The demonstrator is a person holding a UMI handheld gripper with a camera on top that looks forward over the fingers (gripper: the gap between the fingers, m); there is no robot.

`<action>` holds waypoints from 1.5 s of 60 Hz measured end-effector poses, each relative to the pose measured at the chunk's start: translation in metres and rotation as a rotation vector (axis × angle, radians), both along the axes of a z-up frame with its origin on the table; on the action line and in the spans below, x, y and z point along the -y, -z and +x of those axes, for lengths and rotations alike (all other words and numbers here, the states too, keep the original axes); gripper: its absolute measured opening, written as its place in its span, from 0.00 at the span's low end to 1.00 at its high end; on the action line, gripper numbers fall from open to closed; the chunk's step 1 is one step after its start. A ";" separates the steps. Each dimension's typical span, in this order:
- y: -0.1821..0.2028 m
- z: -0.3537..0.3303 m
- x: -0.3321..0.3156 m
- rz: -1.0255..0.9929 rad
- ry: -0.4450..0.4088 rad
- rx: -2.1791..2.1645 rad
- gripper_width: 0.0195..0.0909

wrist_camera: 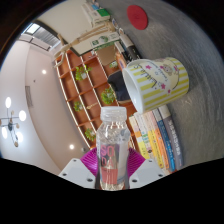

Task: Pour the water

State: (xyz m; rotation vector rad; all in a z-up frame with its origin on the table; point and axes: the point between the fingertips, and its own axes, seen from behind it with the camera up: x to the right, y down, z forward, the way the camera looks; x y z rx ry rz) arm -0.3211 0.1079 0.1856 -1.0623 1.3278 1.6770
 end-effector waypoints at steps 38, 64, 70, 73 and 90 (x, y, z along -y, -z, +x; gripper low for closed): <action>-0.023 0.026 0.003 -0.010 0.013 0.343 0.24; 0.010 0.241 0.025 -0.423 0.318 1.852 0.26; 0.033 0.261 0.019 -0.464 0.301 1.925 0.27; 0.039 0.268 0.016 -0.469 0.300 1.944 0.27; 0.087 0.304 -0.006 -0.492 0.277 1.976 0.27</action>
